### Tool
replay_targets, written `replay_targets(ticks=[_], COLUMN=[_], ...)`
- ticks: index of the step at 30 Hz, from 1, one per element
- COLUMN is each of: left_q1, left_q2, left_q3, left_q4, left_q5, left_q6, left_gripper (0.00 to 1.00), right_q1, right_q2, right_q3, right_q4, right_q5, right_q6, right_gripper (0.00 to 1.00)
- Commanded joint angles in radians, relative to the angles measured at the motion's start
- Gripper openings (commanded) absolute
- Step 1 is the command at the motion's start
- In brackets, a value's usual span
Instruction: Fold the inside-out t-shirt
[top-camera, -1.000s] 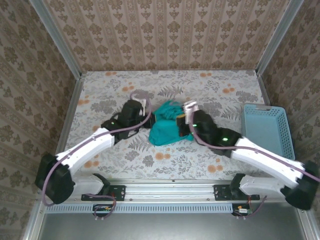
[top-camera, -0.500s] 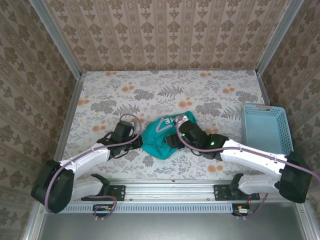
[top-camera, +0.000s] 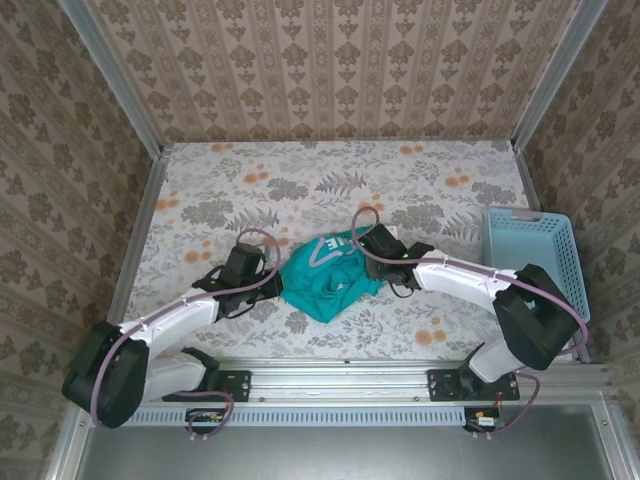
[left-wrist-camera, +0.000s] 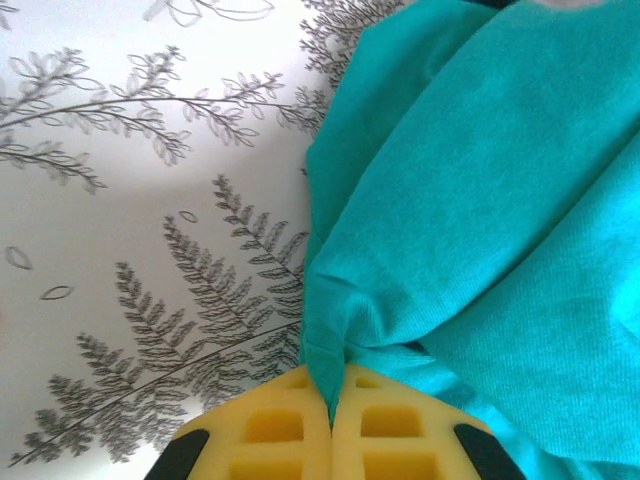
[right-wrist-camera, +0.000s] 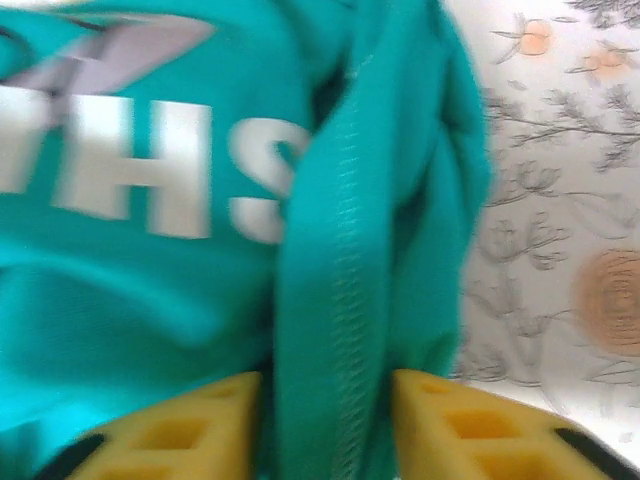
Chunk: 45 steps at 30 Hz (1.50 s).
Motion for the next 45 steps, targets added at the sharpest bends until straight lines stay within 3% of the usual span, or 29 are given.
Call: replay_targets(ticks=[1,5,9,10,13,15,18,23,28,39,43,45], left_q1=[0.042,0.092,0.136,0.135,0.129,0.121,0.114,0.107,0.106,0.072,0.072,0.072], left_q2=[-0.059,-0.103,-0.103,-0.097,-0.079,-0.078,-0.078,-0.078,-0.082,-0.079,-0.086,-0.089], left_q3=[-0.012,-0.044,-0.05,-0.049,-0.041,-0.038,-0.034,-0.033,-0.03,-0.033,-0.027,-0.016], left_q4=[-0.049,-0.061,-0.048,-0.036,-0.015,-0.014,-0.012,-0.011,-0.012,-0.008,-0.028,-0.058], left_q5=[-0.031,-0.009,0.024,0.041,0.072,0.072,0.07,0.068,0.071,0.069,0.044,0.012], left_q6=[-0.012,-0.006,0.004,0.006,0.013,0.016,0.016,0.015,0.013,0.016,0.018,0.023], left_gripper=[0.0,0.0,0.0,0.0,0.0,0.0,0.0,0.0,0.0,0.0,0.0,0.0], right_q1=[-0.063,-0.167,-0.19,-0.188,-0.148,-0.083,0.031,0.09,0.128,0.104,0.103,0.112], right_q2=[-0.025,-0.088,-0.108,-0.109,-0.158,-0.192,-0.216,-0.139,0.012,0.25,0.27,0.23], right_q3=[-0.023,-0.1,-0.12,-0.117,-0.094,-0.07,-0.028,-0.011,0.052,0.264,0.304,0.305], right_q4=[-0.066,-0.037,-0.031,-0.036,-0.073,-0.1,-0.102,0.057,0.141,0.03,-0.028,-0.054], right_q5=[0.079,0.016,-0.009,-0.013,0.027,0.089,0.129,-0.116,-0.18,-0.058,0.001,0.028], right_q6=[0.032,0.014,-0.008,-0.016,-0.028,-0.038,-0.07,-0.052,-0.033,-0.006,-0.037,-0.063], right_gripper=[0.18,0.01,0.0,0.05,0.41,0.54,0.58,0.57,0.57,0.45,0.16,0.07])
